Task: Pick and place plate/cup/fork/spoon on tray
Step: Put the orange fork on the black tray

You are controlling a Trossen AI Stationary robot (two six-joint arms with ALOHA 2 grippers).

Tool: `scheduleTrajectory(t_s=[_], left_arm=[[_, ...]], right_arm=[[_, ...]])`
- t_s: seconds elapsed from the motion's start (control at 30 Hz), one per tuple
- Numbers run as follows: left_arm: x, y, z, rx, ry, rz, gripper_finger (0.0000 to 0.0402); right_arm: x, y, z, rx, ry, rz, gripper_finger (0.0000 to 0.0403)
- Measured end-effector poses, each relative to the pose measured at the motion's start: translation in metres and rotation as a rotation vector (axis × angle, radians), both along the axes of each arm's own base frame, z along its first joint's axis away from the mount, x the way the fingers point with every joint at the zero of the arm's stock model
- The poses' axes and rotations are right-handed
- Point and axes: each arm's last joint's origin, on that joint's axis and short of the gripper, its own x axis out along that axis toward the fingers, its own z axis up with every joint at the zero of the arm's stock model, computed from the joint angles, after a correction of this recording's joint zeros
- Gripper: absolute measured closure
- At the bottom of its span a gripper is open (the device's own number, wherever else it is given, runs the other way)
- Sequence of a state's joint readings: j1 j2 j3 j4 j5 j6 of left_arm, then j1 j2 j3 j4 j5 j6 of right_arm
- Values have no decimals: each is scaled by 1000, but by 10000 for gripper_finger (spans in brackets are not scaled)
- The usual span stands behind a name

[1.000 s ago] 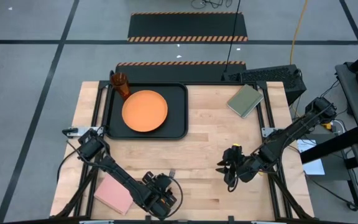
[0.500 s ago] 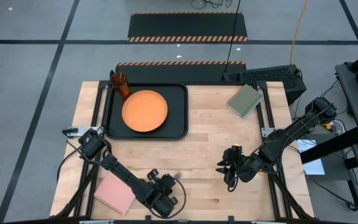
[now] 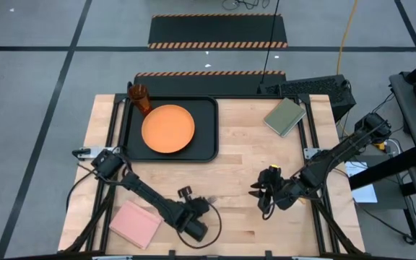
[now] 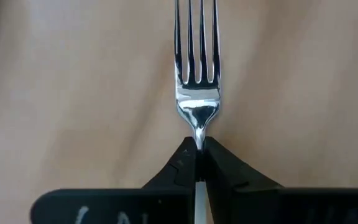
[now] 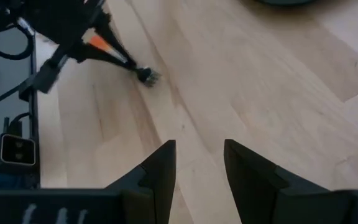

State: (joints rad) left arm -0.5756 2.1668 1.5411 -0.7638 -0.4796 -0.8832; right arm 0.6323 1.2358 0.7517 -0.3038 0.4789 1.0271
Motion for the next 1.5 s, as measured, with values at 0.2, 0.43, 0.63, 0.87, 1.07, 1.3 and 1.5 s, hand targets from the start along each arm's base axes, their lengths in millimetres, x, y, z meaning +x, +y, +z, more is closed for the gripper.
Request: scheduleTrajectory(t_s=[0.2,0.43,0.63,0.87,1.07,1.3,1.5], left_arm=[[0,8,34,23,-59,-47,390],[-3,16,62,72,-131,-53,390],[-9,23,98,96,-234,-69,390],[-25,37,150,224,-437,13,390],[-29,42,176,342,-628,131,390],[-9,44,183,360,-761,198,390],[16,36,179,363,-859,185,390]], right_arm=[[1,-3,-1,-53,-35,-40,273],[-1,-8,-13,-63,-24,-51,273],[-5,-16,-26,-46,-4,-102,273],[-1,-20,-35,-22,-162,-113,273],[10,-14,-25,-38,-384,-93,273],[34,1,-15,-124,-574,-3,273],[59,16,-5,-265,-669,56,273]])
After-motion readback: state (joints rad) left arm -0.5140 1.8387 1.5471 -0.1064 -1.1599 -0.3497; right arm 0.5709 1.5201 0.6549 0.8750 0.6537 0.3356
